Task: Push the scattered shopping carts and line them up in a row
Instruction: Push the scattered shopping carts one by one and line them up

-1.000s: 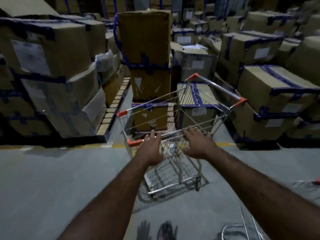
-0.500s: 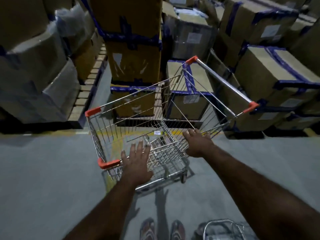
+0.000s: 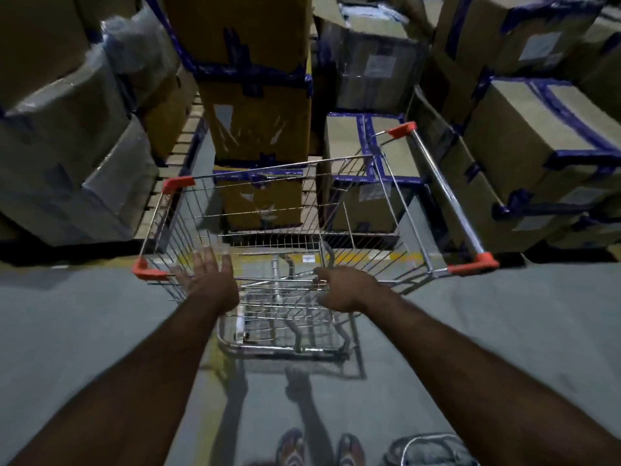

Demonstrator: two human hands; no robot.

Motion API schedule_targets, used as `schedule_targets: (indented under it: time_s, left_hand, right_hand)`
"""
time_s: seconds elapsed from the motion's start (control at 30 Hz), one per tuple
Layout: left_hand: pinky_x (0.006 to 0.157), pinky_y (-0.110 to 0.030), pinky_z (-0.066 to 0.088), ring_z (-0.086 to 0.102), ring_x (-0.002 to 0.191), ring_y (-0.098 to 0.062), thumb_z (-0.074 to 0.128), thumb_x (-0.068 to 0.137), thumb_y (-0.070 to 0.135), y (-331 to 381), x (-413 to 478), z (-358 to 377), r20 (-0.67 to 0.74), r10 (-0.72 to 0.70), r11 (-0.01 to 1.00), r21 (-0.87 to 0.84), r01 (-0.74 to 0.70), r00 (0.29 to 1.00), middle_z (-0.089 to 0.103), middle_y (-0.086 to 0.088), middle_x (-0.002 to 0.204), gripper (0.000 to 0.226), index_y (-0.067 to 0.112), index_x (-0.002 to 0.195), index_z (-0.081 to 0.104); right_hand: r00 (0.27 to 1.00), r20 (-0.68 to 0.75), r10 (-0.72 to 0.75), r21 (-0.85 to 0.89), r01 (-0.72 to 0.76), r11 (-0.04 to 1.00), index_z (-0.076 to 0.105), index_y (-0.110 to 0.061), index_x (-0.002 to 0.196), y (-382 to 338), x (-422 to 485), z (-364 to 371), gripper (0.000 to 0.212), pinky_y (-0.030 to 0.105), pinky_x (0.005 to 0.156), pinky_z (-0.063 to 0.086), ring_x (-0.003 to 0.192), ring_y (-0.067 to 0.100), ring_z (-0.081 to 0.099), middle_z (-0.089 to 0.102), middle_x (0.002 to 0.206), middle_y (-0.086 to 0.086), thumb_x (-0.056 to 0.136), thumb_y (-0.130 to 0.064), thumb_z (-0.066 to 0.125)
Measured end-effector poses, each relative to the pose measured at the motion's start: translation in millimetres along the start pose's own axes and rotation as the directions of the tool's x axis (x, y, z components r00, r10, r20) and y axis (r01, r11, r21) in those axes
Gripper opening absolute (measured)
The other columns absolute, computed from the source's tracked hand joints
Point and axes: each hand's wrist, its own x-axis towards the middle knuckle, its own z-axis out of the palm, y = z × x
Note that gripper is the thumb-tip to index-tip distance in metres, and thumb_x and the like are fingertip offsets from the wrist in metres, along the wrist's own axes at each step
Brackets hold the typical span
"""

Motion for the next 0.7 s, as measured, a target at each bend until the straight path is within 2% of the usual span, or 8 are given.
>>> schedule_targets:
  time_s: [0.1,0.2,0.3,0.4,0.47,0.53,0.63,0.7]
  left_hand:
    - [0.116,-0.070,-0.008,-0.022,0.150,-0.041,0.062,0.093,0.039,26.1,-10.6,-6.3,0.013,0.230,0.973,-0.003,-0.230,0.973,-0.022,-0.015,0.165,0.098,0.026,0.161,-0.008]
    - [0.115,-0.067,-0.011,-0.019,0.151,-0.038,0.065,0.089,0.048,66.7,-33.2,0.5,0.027,0.457,0.889,-0.055,-0.455,0.889,-0.012,-0.010,0.168,0.097,0.030,0.161,0.003]
    - [0.114,-0.069,-0.013,-0.018,0.152,-0.035,0.066,0.085,0.055,99.6,-53.6,15.2,-0.013,0.554,0.827,-0.105,-0.552,0.833,-0.011,-0.007,0.169,0.101,0.032,0.160,0.002]
    - [0.114,-0.069,-0.010,-0.025,0.151,-0.031,0.068,0.083,0.057,102.9,-60.4,29.8,-0.039,0.559,0.822,-0.102,-0.560,0.828,-0.024,-0.004,0.166,0.110,0.034,0.159,-0.009]
    - [0.113,-0.069,-0.012,-0.025,0.150,-0.028,0.069,0.082,0.061,91.8,-57.2,32.2,-0.057,0.534,0.843,-0.035,-0.536,0.844,-0.031,-0.004,0.162,0.115,0.035,0.157,-0.015]
    - [0.115,-0.070,-0.011,-0.023,0.151,-0.029,0.068,0.084,0.058,79.6,-51.8,32.1,-0.073,0.504,0.863,-0.003,-0.506,0.861,-0.032,-0.005,0.162,0.114,0.035,0.157,-0.017]
    - [0.115,-0.070,-0.008,-0.021,0.152,-0.030,0.070,0.086,0.051,68.7,-50.0,27.2,-0.058,0.477,0.878,-0.004,-0.478,0.877,-0.032,-0.007,0.162,0.114,0.035,0.157,-0.017]
    - [0.114,-0.070,-0.008,-0.020,0.152,-0.032,0.070,0.087,0.049,64.5,-51.8,19.1,0.008,0.444,0.896,-0.011,-0.444,0.896,-0.029,-0.008,0.163,0.111,0.033,0.158,-0.013]
  right_hand:
    - [0.995,-0.102,0.020,0.043,-0.016,0.999,0.037,-0.024,0.156,15.6,-5.1,-18.3,0.067,0.040,0.103,0.046,0.131,0.028,0.054,0.052,0.150,0.010,0.094,-0.039,0.059]
    - [0.978,-0.179,0.106,-0.215,-0.144,0.966,0.046,-0.028,0.148,42.9,-18.3,-38.7,0.056,0.052,0.111,0.034,0.133,0.029,0.050,0.055,0.145,0.008,0.096,-0.045,0.056]
    - [0.944,-0.278,0.176,-0.383,-0.277,0.881,0.049,-0.030,0.144,76.4,-32.1,-54.3,0.054,0.074,0.115,0.004,0.149,0.033,0.026,0.041,0.156,0.008,0.094,-0.047,0.056]
    - [0.929,-0.214,0.302,-0.397,-0.365,0.842,0.046,-0.033,0.148,102.9,-51.3,-55.5,0.056,0.077,0.114,0.003,0.155,0.036,0.005,0.024,0.165,0.007,0.095,-0.052,0.052]
    - [0.937,-0.131,0.325,-0.396,-0.350,0.849,0.059,-0.029,0.139,116.4,-60.7,-44.4,0.049,0.071,0.117,0.010,0.156,0.034,-0.004,0.031,0.163,0.005,0.097,-0.052,0.049]
    - [0.940,-0.131,0.315,-0.272,-0.340,0.900,0.074,-0.018,0.118,116.9,-69.7,-34.8,0.052,0.058,0.121,0.020,0.156,0.030,-0.004,0.057,0.144,0.005,0.099,-0.054,0.042]
    - [0.914,-0.126,0.387,0.079,-0.379,0.922,0.063,0.003,0.129,95.5,-83.7,-31.8,0.060,0.028,0.105,0.035,0.146,0.028,0.034,0.064,0.133,0.014,0.100,-0.047,0.048]
    - [0.902,-0.132,0.411,0.134,-0.394,0.909,0.059,0.002,0.135,79.0,-93.1,-24.8,0.065,0.028,0.105,0.039,0.136,0.030,0.046,0.061,0.135,0.018,0.097,-0.050,0.049]
